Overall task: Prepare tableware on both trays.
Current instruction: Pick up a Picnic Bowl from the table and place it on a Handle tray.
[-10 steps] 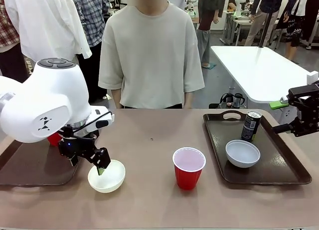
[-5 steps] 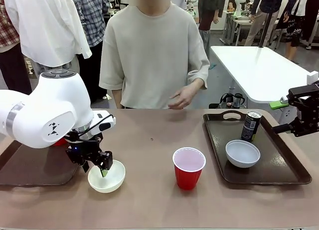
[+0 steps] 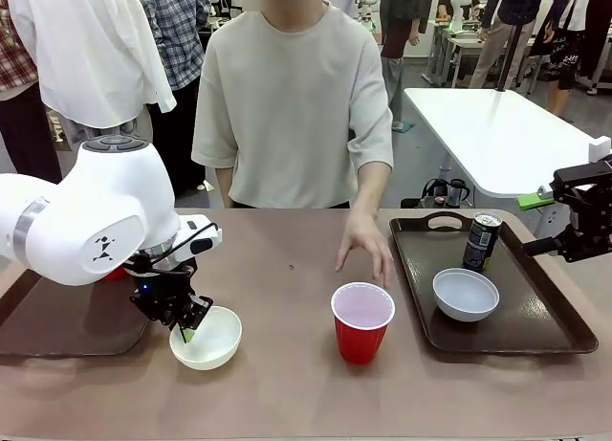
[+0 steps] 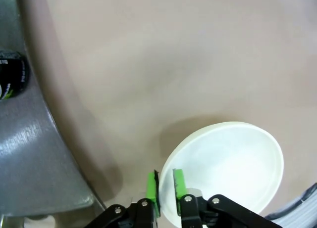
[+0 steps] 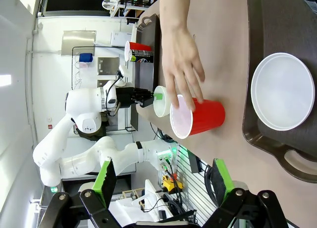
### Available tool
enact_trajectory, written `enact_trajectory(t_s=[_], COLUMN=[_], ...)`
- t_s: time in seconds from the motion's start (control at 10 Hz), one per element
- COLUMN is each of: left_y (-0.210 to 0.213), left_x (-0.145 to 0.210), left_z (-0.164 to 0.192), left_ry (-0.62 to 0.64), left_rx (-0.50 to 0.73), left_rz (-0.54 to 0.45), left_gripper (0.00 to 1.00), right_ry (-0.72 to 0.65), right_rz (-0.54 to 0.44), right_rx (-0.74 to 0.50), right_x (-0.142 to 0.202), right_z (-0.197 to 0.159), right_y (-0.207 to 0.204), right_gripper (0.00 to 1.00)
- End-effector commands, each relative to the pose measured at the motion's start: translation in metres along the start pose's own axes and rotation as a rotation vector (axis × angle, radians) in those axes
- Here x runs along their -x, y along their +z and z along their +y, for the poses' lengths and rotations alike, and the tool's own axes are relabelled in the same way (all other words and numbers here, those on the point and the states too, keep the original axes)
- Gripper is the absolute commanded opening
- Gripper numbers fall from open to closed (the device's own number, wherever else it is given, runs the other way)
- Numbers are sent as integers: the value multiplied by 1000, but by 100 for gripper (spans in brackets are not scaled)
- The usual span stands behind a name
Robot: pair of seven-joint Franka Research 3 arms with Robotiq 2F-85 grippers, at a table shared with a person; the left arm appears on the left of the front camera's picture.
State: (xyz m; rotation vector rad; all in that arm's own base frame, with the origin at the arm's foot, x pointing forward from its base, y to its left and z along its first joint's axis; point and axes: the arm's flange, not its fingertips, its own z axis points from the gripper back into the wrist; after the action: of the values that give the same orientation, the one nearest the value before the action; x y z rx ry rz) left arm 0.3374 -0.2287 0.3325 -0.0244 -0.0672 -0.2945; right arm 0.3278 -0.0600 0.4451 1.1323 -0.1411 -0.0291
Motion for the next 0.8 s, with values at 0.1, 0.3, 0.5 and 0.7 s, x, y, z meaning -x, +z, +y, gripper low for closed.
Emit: enact_trajectory(t_s=[0.1,0.3,0.5,0.7], left_y=[22,73,139,167], left_x=[15,15,20,25], left_z=[9,19,44,84], left_ry=[30,54,102,161], left_rx=[30,35,41,-13], left_rz=[-29,-63,-153,-150], left_gripper=[0,0,0,0], right_ry=[25,25,25,25], right_rz=[10,10,10,10], right_rx=[2,2,2,2], right_x=[2,2,2,2], right_z=[-2,-2,-2,-2], right_y=[2,2,2,2], right_gripper=[100,100,100,100])
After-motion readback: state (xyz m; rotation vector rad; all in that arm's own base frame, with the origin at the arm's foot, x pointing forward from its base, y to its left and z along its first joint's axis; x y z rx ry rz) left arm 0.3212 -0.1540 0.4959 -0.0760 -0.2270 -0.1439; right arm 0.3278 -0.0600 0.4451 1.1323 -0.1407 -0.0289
